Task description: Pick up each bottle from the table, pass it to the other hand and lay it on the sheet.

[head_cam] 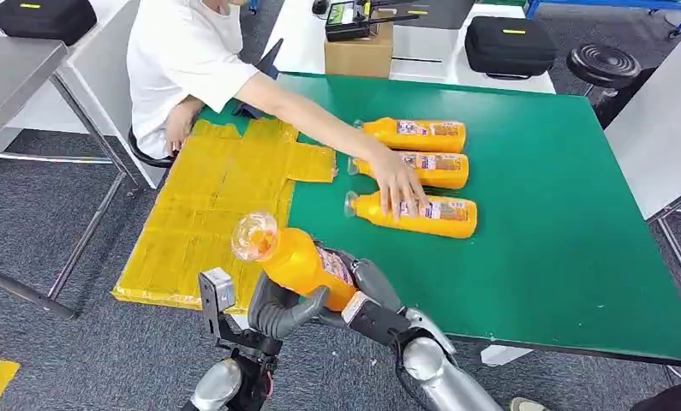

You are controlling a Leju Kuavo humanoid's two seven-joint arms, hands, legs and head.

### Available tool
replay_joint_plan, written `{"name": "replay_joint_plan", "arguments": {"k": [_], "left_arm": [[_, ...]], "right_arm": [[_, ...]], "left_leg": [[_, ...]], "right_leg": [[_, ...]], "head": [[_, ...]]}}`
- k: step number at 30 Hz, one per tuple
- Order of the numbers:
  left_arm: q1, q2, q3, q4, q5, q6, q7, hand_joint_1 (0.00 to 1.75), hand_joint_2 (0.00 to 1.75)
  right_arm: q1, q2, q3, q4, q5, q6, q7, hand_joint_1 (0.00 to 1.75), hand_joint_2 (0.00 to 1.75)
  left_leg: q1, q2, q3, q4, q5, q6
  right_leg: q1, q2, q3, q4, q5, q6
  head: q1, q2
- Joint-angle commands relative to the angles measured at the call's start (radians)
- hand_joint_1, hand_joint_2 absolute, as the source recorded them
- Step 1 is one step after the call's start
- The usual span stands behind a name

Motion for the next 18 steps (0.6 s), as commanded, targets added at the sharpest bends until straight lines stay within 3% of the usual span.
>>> {"name": "replay_joint_plan", "arguments": {"k": [1, 3, 7, 8, 15, 18], "left_arm": [[0.002, 0.014, 0.035, 0.017, 0.108, -0.035, 0.087, 1.75, 1.75], [0.029, -0.024, 0.059, 0.010, 0.150, -0.022, 0.116, 1.75, 1.75], [0.030, -0.027, 0.057, 0.009, 0.150, -0.022, 0.116, 1.75, 1.75], [0.027, -0.034, 0.062, 0.014, 0.161, -0.016, 0.126, 1.75, 1.75], [0.006, -0.059, 0.159, 0.050, 0.255, 0.079, 0.139, 1.75, 1.75], [-0.002, -0.056, 0.168, 0.032, 0.248, 0.103, 0.117, 1.75, 1.75]], "right_arm": [[-0.034, -0.012, 0.064, 0.020, 0.073, -0.090, 0.058, 0.00, 1.75], [-0.022, -0.010, 0.065, -0.001, 0.096, -0.133, 0.064, 0.00, 1.75], [-0.022, -0.008, 0.067, -0.003, 0.097, -0.134, 0.064, 0.00, 1.75], [-0.021, -0.006, 0.063, -0.006, 0.103, -0.154, 0.060, 0.00, 0.00], [0.043, 0.010, 0.045, -0.154, 0.150, -0.352, 0.019, 0.00, 0.00], [0.057, -0.005, 0.056, -0.195, 0.157, -0.372, 0.018, 0.00, 0.00]], "left_leg": [[0.001, 0.002, 0.003, 0.000, -0.001, -0.001], [0.001, 0.002, 0.004, 0.000, -0.002, -0.002], [0.000, 0.002, 0.003, 0.000, -0.002, -0.001], [0.001, 0.001, 0.002, 0.000, -0.001, -0.001], [0.001, 0.002, 0.005, 0.000, -0.002, -0.002], [0.001, 0.000, 0.003, 0.000, -0.001, -0.002]], "right_leg": [[0.001, 0.001, 0.003, -0.001, -0.001, -0.002], [0.001, 0.001, 0.004, 0.000, -0.002, -0.002], [0.001, 0.001, 0.003, 0.000, -0.001, -0.002], [0.001, 0.000, 0.002, -0.001, -0.001, -0.001], [0.001, 0.000, 0.004, 0.000, -0.002, -0.003], [0.002, -0.002, 0.003, 0.000, -0.002, -0.003]], "head": [[0.000, 0.000], [0.000, 0.000], [0.000, 0.000], [0.000, 0.000], [0.000, 0.000], [0.000, 0.000]]}}
